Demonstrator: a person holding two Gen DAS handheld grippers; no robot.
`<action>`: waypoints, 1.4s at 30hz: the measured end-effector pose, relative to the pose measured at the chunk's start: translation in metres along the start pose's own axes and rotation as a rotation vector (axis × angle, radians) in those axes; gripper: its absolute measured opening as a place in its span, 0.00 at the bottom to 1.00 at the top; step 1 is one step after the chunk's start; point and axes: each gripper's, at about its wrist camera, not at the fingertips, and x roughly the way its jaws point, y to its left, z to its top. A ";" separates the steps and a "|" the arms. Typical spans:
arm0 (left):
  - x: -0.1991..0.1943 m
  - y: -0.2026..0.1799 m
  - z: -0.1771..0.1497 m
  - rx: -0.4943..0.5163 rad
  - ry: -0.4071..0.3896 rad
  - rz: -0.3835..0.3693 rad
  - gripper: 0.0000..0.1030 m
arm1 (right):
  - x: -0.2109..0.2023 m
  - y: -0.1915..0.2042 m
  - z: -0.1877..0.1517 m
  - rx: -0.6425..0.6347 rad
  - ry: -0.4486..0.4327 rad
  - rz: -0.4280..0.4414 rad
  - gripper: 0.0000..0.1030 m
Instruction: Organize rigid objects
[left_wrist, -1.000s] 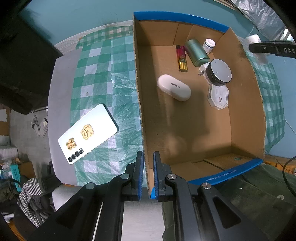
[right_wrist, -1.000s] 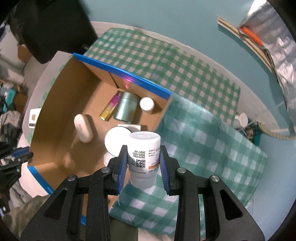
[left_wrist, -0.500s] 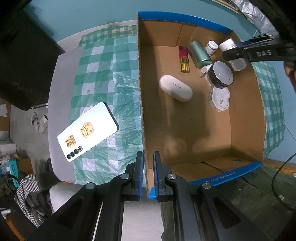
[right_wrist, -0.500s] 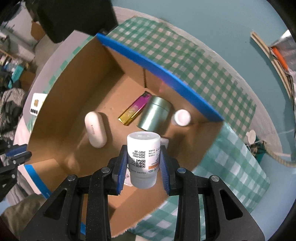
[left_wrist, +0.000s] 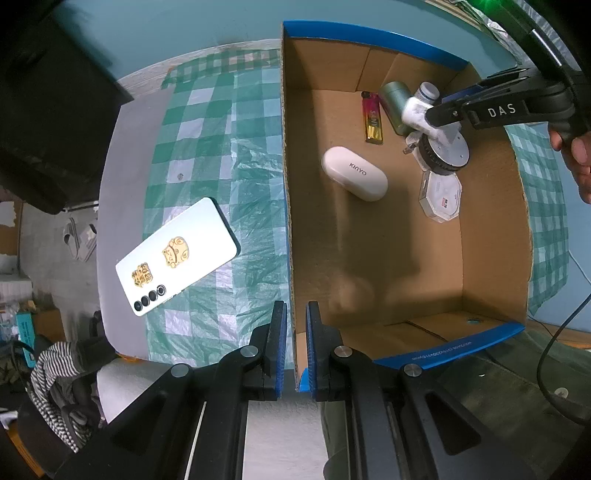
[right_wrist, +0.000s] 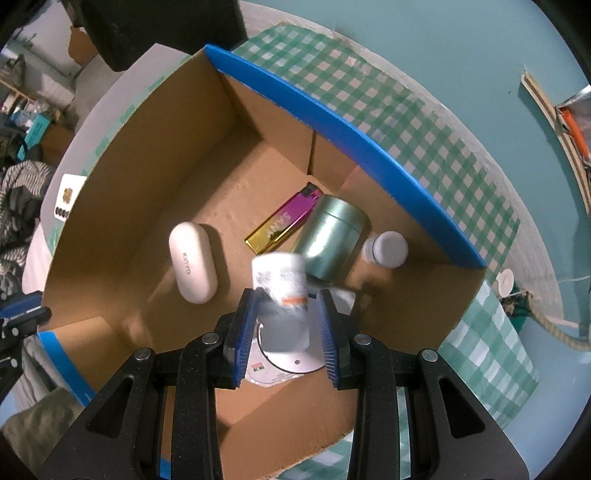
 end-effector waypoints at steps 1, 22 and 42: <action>0.000 0.000 0.000 0.000 0.001 0.000 0.09 | -0.001 0.000 0.000 0.001 0.000 -0.002 0.37; -0.026 -0.009 0.015 0.050 -0.062 0.068 0.30 | -0.088 -0.020 -0.029 0.114 -0.138 -0.039 0.63; -0.128 -0.034 0.066 0.014 -0.373 0.095 0.86 | -0.205 -0.077 -0.098 0.418 -0.393 -0.143 0.68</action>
